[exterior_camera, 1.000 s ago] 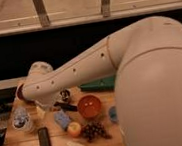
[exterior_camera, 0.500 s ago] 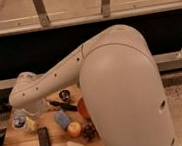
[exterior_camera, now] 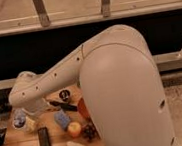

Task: Wipe tray with eraser

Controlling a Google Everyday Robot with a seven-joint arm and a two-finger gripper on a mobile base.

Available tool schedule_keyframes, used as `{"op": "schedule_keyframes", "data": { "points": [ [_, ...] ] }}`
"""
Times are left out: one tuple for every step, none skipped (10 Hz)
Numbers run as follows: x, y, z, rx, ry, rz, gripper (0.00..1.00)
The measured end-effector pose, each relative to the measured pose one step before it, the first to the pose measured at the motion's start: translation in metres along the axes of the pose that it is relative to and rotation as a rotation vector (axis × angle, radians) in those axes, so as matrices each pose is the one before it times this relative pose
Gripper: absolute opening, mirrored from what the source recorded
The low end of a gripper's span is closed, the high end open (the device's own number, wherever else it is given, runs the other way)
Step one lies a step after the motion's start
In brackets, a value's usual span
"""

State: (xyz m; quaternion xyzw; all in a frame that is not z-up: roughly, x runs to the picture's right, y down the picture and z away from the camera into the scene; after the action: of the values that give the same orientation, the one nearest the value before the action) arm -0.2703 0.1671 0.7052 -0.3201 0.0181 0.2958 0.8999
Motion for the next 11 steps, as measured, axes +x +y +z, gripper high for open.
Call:
{"op": "schedule_keyframes", "data": {
  "points": [
    [0.00195,0.00476,0.00979,-0.01964,0.02912,-0.00300,0.70],
    [0.00357,0.00555,0.01295,-0.01889,0.02594,-0.00027,0.70],
    [0.00566,0.00398,0.01126,-0.01776,0.02303,0.00612,0.70],
    [0.00691,0.00456,0.01167,-0.01817,0.02024,0.00639,0.70],
    [0.00637,0.00685,0.00858,-0.02068,0.01764,0.01072,0.70],
    [0.00289,0.00375,0.00237,-0.01059,0.00828,0.00432,0.70],
    [0.00274,0.00524,0.00518,-0.01841,0.01374,0.00581,0.70],
    [-0.00094,0.00626,0.00474,-0.01186,0.01243,-0.00991,0.70],
    [-0.00384,0.00801,0.00510,-0.00848,0.01322,-0.01405,0.70],
    [-0.00171,0.00544,0.00389,-0.00191,0.01580,-0.01179,0.70],
    [-0.00137,0.00236,0.00780,-0.00575,0.02624,-0.00540,0.70]
  ]
}}
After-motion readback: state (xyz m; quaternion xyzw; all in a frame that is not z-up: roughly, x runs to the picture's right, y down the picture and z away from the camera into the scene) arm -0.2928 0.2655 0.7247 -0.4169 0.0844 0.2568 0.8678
